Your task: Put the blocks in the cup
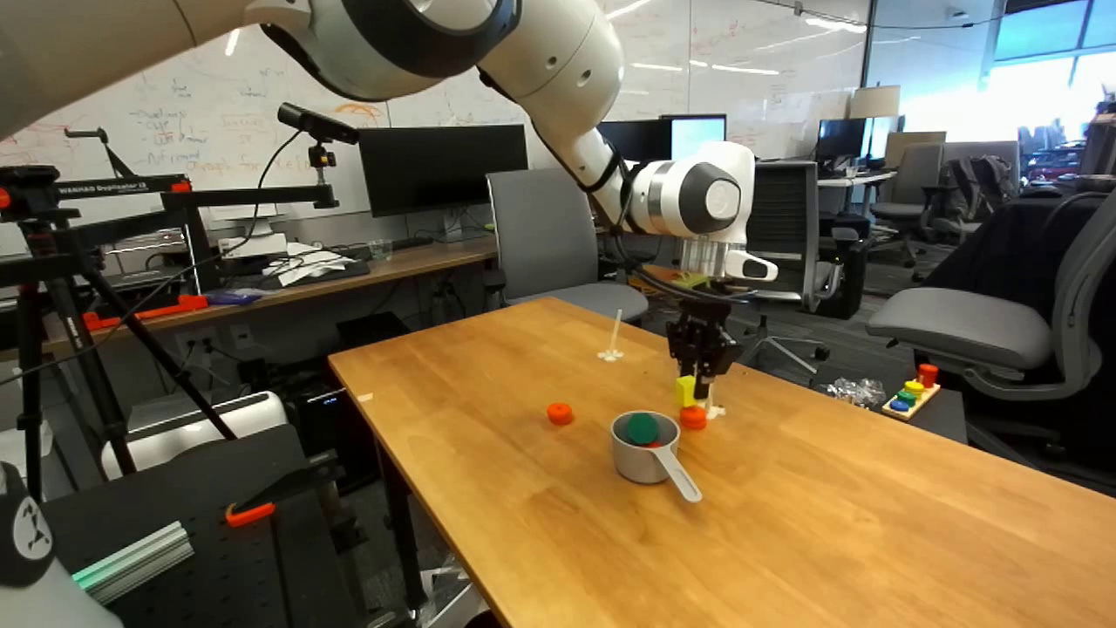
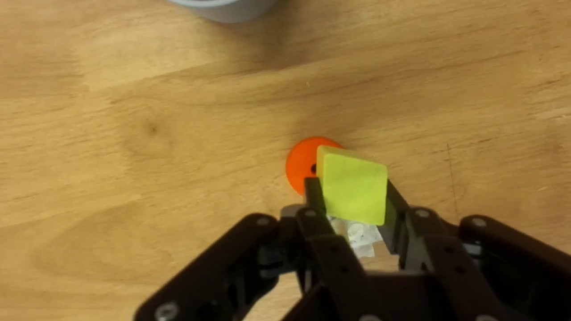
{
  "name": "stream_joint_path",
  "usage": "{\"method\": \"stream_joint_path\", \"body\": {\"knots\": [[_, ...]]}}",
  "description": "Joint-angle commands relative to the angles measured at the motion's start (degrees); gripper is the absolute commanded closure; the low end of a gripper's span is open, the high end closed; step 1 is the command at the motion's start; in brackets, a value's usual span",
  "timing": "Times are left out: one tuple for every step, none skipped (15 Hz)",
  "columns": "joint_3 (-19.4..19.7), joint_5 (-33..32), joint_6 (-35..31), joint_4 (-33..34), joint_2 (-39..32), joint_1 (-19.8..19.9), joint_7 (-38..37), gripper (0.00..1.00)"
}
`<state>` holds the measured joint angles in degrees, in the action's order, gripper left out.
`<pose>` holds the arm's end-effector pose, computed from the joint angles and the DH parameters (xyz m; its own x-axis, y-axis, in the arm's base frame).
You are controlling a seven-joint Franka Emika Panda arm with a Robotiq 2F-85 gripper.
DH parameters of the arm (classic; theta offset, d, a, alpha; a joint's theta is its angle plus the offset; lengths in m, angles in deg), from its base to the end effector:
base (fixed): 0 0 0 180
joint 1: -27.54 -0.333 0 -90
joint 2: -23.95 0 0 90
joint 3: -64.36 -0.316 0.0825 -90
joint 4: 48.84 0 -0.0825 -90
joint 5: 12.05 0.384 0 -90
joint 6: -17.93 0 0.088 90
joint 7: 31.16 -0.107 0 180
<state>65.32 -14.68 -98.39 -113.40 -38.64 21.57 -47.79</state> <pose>0.7379 0.0656 0.1176 0.9703 -0.1762 -0.1659 -0.1607 -0.9816 0.1032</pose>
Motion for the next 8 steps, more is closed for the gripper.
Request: {"method": "stream_joint_path", "body": {"knots": [[-0.68, 1.41, 0.22, -4.23, 5.48, -0.47, 1.05, 0.91], [-0.87, 1.44, -0.15, -5.61, 6.99, -0.57, 1.23, 0.91], [-1.02, 1.47, -0.57, -7.04, 8.42, -0.63, 1.3, 0.91], [-1.18, 1.47, -0.98, -9.01, 10.18, -0.68, 1.47, 0.91], [-1.26, 1.55, -1.39, -11.11, 11.84, -0.66, 1.46, 0.91], [-1.24, 1.5, -1.87, -13.26, 13.48, -0.65, 1.49, 0.91], [-1.28, 1.71, -2.11, -15.59, 15.05, -0.47, 1.38, 0.91], [-1.19, 1.81, -2.45, -18.17, 16.69, -0.3, 1.29, 0.91]]}}
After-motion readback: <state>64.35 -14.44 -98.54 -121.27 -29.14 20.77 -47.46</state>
